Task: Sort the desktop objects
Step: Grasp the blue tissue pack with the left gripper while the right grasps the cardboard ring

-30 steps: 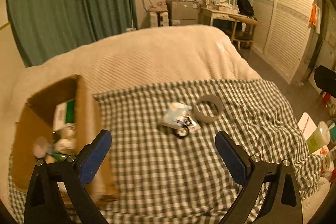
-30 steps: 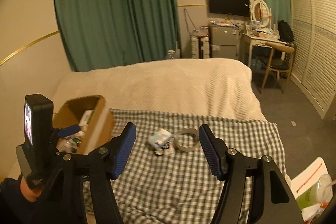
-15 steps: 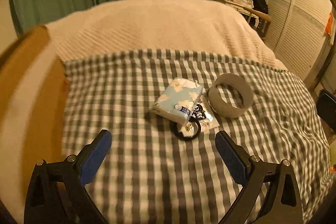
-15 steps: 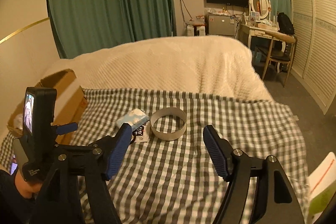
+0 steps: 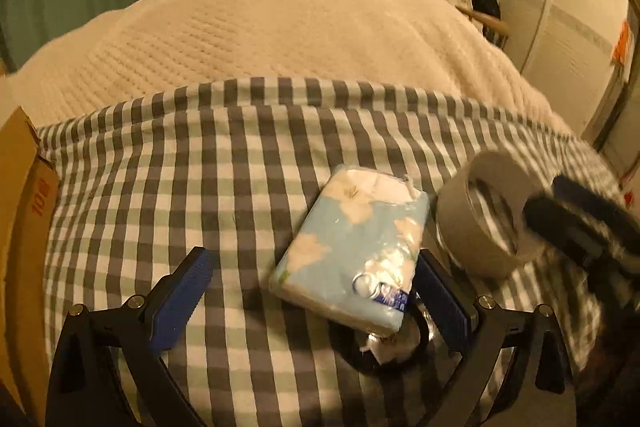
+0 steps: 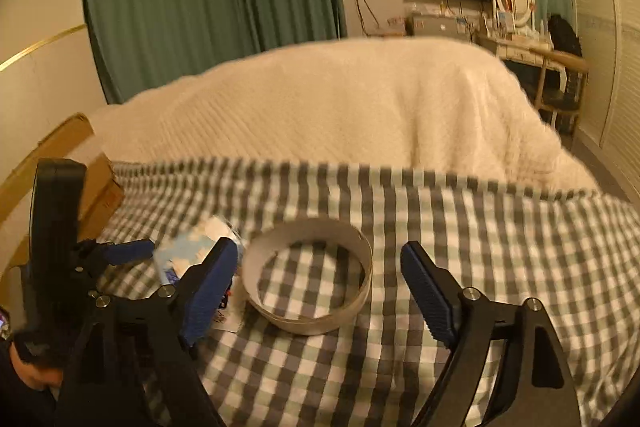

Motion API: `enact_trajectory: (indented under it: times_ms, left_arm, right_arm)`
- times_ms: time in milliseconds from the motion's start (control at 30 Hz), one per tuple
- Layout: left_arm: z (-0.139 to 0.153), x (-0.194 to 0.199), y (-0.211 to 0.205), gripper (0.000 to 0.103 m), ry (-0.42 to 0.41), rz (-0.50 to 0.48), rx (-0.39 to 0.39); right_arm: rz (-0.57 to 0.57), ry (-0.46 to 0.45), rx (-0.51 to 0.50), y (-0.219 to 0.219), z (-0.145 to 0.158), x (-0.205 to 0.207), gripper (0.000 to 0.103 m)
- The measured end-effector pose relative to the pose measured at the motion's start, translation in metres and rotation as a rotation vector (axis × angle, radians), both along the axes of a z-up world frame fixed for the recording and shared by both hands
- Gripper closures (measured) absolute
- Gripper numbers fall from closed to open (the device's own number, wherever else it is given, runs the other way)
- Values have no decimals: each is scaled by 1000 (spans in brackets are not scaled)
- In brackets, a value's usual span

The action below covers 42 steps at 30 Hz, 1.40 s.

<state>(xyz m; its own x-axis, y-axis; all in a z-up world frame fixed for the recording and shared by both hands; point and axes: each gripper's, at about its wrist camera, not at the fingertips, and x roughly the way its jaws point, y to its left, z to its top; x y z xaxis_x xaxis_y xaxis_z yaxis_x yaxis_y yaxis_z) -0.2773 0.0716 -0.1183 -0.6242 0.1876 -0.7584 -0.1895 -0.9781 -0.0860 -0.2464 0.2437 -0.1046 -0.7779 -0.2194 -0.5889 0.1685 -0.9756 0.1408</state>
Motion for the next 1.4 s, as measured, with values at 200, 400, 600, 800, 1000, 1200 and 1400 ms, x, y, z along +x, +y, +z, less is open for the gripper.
enact_trajectory:
  times_ms: [200, 400, 600, 800, 1000, 1200, 1400]
  left_arm:
    - [-2, -1, -6, 2, -6, 7, 12]
    - [-1, -1, -5, 21, -13, -7, 27]
    - [5, 2, -9, 42, -9, -11, 27]
    - [9, 6, -12, 44, -8, 8, 21]
    - [15, 8, -19, 44, 12, 41, 11]
    - [9, 1, -20, 44, 3, 52, 4]
    - [9, 1, -23, 44, 1, 53, 11]
  right_arm:
    - [37, -17, 17, -6, -13, -3, 6]
    - [49, -28, 12, -9, -19, -7, 6]
    - [1, -37, 10, -5, -21, -5, 6]
    - [-8, -61, 28, -12, -22, -9, 6]
    - [17, -59, 72, -24, -24, -11, 6]
    - [-2, -69, 66, -22, -30, -14, 8]
    - [-3, -78, 44, -19, -30, -16, 17]
